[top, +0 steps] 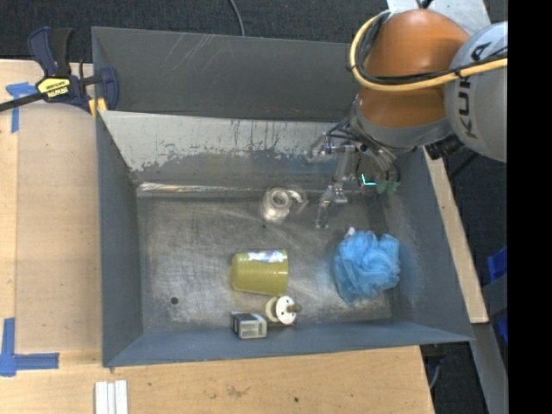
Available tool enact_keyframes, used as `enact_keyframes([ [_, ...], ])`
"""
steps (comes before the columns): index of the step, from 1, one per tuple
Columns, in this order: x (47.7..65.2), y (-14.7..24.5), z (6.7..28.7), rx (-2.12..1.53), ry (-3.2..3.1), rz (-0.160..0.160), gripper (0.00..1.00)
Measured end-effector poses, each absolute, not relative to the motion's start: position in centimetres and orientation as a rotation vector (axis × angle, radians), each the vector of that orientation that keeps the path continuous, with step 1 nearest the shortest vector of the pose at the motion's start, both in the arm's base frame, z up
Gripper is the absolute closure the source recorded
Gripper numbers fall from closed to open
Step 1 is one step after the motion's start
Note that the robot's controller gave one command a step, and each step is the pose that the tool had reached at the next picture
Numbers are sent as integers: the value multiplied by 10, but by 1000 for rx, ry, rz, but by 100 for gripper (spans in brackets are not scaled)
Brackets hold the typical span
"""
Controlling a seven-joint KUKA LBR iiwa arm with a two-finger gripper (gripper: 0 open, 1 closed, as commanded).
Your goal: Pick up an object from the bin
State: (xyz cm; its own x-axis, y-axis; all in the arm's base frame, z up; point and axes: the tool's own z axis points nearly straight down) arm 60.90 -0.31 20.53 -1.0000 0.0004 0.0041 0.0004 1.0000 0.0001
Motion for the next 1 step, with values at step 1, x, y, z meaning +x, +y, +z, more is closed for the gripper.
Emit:
enact_keyframes([
  [1,611,-3,210,-1,-3145,0,0],
])
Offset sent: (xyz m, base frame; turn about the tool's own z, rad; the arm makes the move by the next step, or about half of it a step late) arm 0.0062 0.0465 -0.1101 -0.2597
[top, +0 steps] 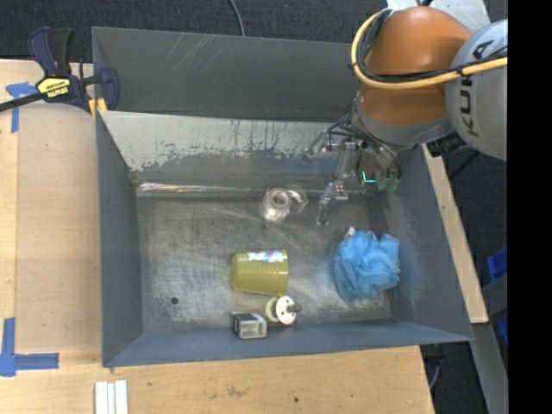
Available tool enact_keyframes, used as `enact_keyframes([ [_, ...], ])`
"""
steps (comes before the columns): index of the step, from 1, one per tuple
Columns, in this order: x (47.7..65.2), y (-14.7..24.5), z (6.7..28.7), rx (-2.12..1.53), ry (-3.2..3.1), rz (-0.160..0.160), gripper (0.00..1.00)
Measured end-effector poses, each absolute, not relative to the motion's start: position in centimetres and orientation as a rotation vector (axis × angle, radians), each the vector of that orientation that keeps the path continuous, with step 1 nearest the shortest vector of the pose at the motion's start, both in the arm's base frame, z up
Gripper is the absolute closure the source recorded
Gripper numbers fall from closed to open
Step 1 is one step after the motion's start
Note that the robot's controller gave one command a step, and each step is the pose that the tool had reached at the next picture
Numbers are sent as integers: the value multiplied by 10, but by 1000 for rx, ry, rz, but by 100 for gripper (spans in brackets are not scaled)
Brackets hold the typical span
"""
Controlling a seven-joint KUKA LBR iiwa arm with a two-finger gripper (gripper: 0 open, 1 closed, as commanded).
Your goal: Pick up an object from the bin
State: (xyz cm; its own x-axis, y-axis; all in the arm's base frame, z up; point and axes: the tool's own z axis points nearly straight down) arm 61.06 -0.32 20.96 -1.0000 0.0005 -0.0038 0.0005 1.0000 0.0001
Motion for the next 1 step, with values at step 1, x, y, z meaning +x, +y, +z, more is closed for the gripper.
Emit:
enact_keyframes([
  [1,614,9,177,-123,3130,-2,0],
])
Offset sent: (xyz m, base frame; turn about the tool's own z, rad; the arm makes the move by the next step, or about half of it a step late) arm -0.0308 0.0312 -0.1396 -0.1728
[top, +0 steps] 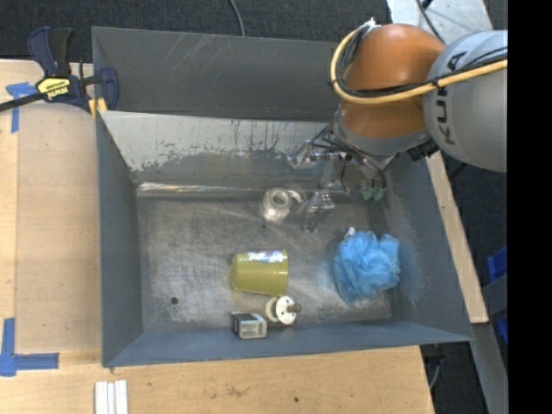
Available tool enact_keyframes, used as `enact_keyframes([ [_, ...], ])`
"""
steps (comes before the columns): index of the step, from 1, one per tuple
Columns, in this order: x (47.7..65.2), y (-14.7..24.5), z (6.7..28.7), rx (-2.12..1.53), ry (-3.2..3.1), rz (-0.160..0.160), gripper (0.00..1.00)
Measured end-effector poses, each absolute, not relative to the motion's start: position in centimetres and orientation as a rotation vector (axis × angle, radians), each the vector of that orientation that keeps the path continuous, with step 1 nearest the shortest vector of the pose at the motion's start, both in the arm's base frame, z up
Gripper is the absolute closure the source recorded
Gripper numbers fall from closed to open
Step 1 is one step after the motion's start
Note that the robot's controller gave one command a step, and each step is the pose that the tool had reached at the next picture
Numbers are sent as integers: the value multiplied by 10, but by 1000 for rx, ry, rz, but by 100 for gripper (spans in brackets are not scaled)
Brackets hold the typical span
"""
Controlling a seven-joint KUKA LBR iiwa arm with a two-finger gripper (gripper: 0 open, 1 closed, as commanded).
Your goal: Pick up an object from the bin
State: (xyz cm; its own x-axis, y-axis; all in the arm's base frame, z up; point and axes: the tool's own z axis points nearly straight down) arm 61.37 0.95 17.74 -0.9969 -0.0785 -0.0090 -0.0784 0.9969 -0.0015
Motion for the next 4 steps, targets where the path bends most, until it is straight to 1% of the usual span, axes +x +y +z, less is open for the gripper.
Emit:
enact_keyframes([
  [1,584,28,76,-268,3118,1,100],
  [2,584,28,76,-268,3118,1,100],
  [3,574,28,112,-276,3133,0,100],
  [4,595,29,153,-270,3125,-1,100],
])
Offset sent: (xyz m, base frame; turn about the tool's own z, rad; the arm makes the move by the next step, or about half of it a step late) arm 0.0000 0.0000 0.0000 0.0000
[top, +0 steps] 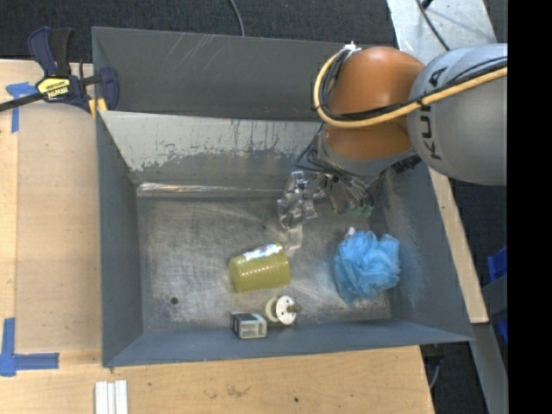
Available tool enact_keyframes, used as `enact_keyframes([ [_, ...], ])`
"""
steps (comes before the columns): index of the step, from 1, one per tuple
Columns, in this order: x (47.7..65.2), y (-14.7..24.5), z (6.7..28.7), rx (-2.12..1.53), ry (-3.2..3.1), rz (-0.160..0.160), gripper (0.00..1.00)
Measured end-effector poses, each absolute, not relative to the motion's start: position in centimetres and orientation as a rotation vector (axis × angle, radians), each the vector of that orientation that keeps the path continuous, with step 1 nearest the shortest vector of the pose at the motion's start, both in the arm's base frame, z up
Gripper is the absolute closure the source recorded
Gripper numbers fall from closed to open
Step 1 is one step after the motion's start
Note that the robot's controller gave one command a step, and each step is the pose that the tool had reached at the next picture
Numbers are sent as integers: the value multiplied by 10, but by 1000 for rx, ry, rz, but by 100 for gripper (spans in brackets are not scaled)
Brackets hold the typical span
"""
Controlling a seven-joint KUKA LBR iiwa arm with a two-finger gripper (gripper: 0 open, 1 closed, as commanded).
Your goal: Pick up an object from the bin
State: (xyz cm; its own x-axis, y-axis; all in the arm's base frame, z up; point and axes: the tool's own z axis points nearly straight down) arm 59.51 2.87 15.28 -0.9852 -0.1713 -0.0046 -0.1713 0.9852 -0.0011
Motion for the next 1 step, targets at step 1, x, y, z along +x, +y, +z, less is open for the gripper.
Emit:
enact_keyframes([
  [1,578,20,202,-311,3126,1,100],
])
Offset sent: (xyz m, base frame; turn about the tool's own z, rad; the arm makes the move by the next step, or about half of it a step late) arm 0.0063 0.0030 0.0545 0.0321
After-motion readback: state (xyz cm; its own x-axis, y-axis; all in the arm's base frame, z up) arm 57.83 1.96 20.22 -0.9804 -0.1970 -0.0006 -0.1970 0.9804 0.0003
